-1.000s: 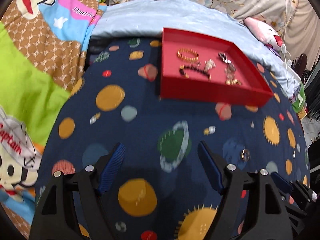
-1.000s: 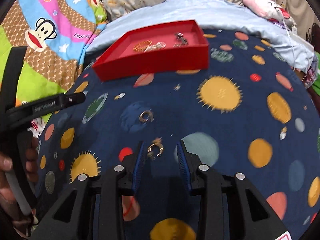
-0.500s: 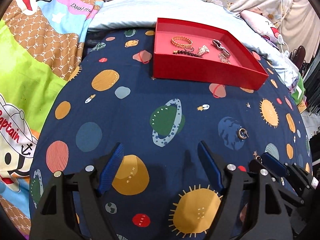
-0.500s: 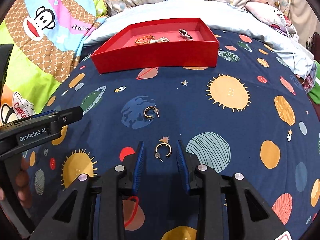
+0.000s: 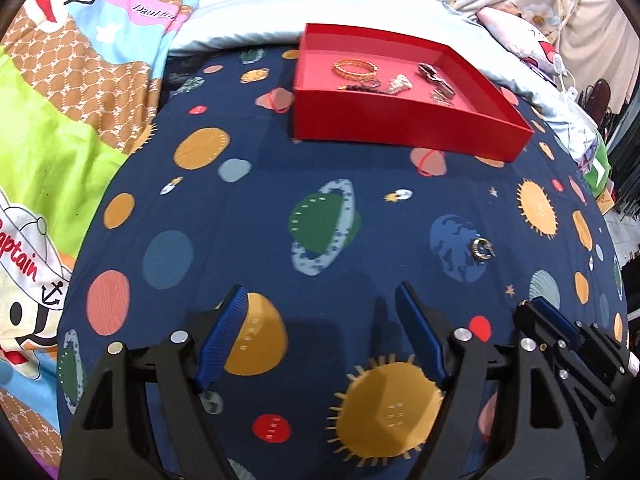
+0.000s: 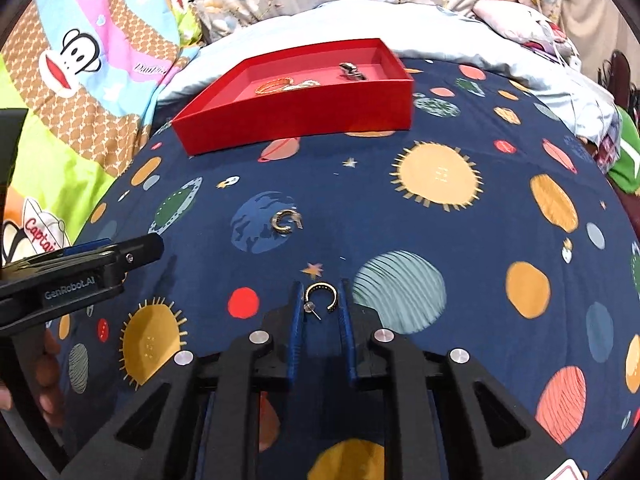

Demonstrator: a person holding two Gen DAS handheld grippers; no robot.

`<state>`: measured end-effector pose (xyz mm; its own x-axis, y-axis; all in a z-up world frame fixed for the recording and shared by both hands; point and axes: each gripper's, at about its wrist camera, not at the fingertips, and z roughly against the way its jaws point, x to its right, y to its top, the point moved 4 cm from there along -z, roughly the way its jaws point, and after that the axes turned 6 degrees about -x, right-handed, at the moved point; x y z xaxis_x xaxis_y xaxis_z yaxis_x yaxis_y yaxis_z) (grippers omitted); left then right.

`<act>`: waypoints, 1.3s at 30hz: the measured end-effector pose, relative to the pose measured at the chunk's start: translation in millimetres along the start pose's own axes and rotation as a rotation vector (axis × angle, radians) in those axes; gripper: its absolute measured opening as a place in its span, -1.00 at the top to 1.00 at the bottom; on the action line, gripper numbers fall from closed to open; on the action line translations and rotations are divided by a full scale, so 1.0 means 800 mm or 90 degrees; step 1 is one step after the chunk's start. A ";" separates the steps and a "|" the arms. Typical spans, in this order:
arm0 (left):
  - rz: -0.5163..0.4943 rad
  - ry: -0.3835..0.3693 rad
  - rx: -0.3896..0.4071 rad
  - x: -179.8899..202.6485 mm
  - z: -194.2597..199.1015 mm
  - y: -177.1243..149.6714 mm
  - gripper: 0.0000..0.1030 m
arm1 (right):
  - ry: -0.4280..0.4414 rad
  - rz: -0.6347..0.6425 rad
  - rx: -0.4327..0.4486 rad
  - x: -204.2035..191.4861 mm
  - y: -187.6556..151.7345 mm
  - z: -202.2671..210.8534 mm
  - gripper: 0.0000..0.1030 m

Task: Organize jewelry
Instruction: 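Grasp the dark hoop earring with the left tool while the right tool grasps a gold hoop earring, then carry both hoop earrings over the red tray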

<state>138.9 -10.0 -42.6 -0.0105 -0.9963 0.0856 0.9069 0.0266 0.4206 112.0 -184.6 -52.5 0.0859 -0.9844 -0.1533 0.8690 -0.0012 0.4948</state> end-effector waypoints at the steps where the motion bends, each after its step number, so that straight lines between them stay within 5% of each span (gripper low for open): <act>1: -0.002 -0.002 0.000 0.004 0.000 0.000 -0.43 | 0.002 -0.008 0.001 0.007 -0.002 0.003 0.69; 18: -0.074 -0.033 0.012 0.113 -0.034 0.019 -0.33 | 0.003 -0.117 0.008 0.110 -0.021 0.041 0.69; 22: -0.098 -0.012 0.032 0.126 -0.041 0.029 -0.16 | 0.003 -0.120 0.009 0.113 -0.018 0.040 0.69; 28: -0.134 -0.025 0.039 0.141 -0.038 0.029 0.40 | 0.005 -0.117 0.011 0.112 -0.012 0.038 0.69; 34: -0.146 -0.042 0.037 0.145 -0.033 0.019 0.65 | 0.007 -0.113 0.012 0.107 -0.009 0.039 0.69; 39: -0.141 -0.057 0.035 0.143 -0.031 0.015 0.66 | 0.010 -0.112 0.012 0.103 -0.011 0.040 0.69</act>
<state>158.7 -125.8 -49.9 -0.2463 -0.9670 0.0648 0.8540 -0.1850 0.4863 95.9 -271.0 -42.2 -0.0599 -0.9659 -0.2518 0.8619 -0.1773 0.4751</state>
